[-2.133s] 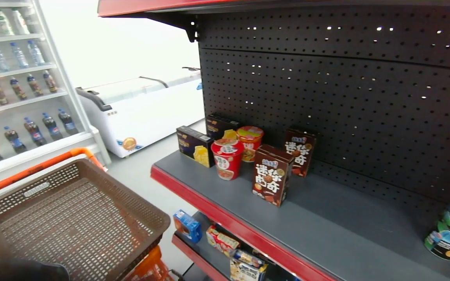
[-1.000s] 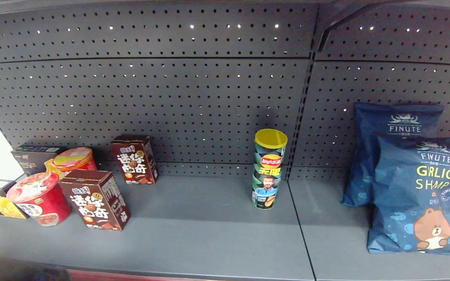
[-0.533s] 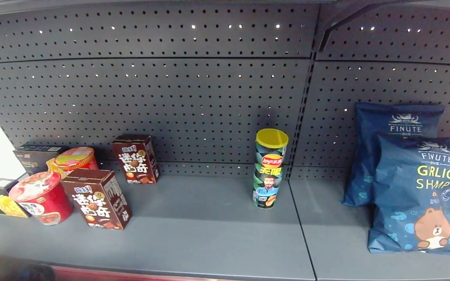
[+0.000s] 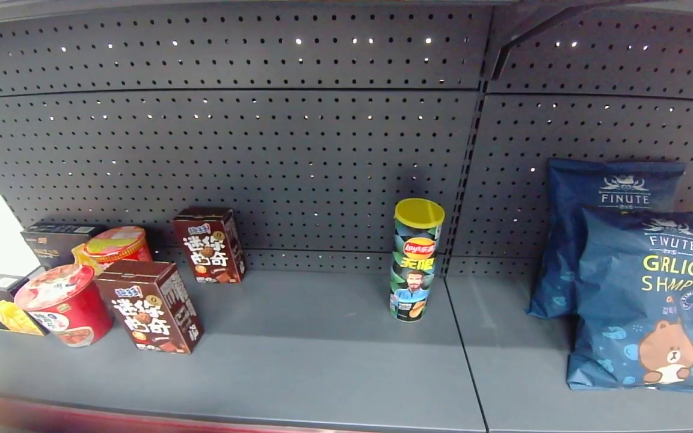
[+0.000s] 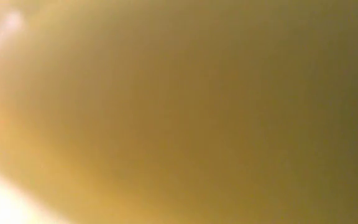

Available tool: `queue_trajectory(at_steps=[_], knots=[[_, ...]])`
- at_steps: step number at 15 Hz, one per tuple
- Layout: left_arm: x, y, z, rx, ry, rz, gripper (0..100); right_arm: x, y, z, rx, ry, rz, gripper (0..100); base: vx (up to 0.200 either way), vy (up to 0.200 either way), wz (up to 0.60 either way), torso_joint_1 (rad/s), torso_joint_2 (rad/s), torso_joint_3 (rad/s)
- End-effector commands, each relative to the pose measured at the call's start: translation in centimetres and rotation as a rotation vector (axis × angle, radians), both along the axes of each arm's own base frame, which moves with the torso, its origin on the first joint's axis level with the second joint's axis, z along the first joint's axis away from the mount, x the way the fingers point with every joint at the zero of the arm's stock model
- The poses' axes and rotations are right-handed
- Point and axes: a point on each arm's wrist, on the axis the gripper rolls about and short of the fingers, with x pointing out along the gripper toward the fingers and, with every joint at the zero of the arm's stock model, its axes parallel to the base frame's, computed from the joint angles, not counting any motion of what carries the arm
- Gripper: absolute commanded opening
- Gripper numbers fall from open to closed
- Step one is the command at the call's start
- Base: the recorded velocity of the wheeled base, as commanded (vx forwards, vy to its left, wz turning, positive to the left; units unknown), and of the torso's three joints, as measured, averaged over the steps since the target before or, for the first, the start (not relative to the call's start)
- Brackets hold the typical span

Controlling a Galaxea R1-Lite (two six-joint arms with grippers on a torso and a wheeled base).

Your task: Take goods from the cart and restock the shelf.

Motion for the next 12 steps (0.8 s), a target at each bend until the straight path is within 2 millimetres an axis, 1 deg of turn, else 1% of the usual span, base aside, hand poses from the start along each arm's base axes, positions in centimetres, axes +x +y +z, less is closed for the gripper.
queue_trajectory(at_steps=[1,2,3,4,5,6,7,8,9,10,11,12], knots=[[-0.9,0.1,-0.2,-0.001,-0.052,-0.009,0,5.5,0.6,12.4,-0.034,-0.001,0.031,100,0.000,0.000,0.00,0.000,0.00,0.000],[-0.3,0.0,-0.8,0.001,-0.025,-0.017,0,5.6,0.9,11.8,-0.051,-0.003,0.115,100,0.000,0.000,0.00,0.000,0.00,0.000],[0.1,0.0,-1.1,0.000,-0.014,-0.029,0,5.8,1.0,11.0,-0.072,0.055,0.139,100,0.000,0.000,0.00,0.000,0.00,0.000],[0.4,0.0,-1.5,-0.004,-0.008,-0.041,0,5.7,1.1,10.9,-0.104,0.086,0.150,100,0.000,0.000,0.00,0.000,0.00,0.000],[0.7,-0.1,-1.7,-0.007,-0.014,-0.056,0,5.8,1.2,11.3,-0.134,0.080,0.212,100,0.000,0.000,0.00,0.000,0.00,0.000],[1.4,-0.2,-1.5,-0.017,-0.027,-0.082,0,6.9,2.1,12.1,-0.119,0.093,0.357,100,0.000,0.000,0.00,0.000,0.00,0.000],[1.9,-0.2,-1.3,-0.019,-0.041,-0.090,0,8.1,2.9,12.9,-0.108,0.063,0.416,100,0.000,0.000,0.00,0.000,0.00,0.000],[2.7,-0.3,-1.1,-0.020,-0.038,-0.093,0,9.7,4.4,13.1,-0.107,0.057,0.495,100,0.000,0.000,0.00,0.000,0.00,0.000],[3.1,-0.3,-1.3,-0.027,-0.045,-0.095,0,10.7,5.7,13.1,-0.098,0.042,0.560,100,0.000,0.000,0.00,0.000,0.00,0.000],[3.3,-0.3,-1.4,-0.032,-0.045,-0.100,0,11.2,6.3,13.0,-0.084,0.050,0.584,100,0.000,0.000,0.00,0.000,0.00,0.000],[3.7,-0.4,-1.5,-0.040,-0.038,-0.108,0,12.6,8.0,12.5,-0.045,0.102,0.628,100,0.000,0.000,0.00,0.000,0.00,0.000],[3.7,-0.4,-1.5,-0.051,-0.039,-0.107,0,13.1,8.8,12.5,-0.041,0.114,0.651,100,0.000,0.000,0.00,0.000,0.00,0.000]])
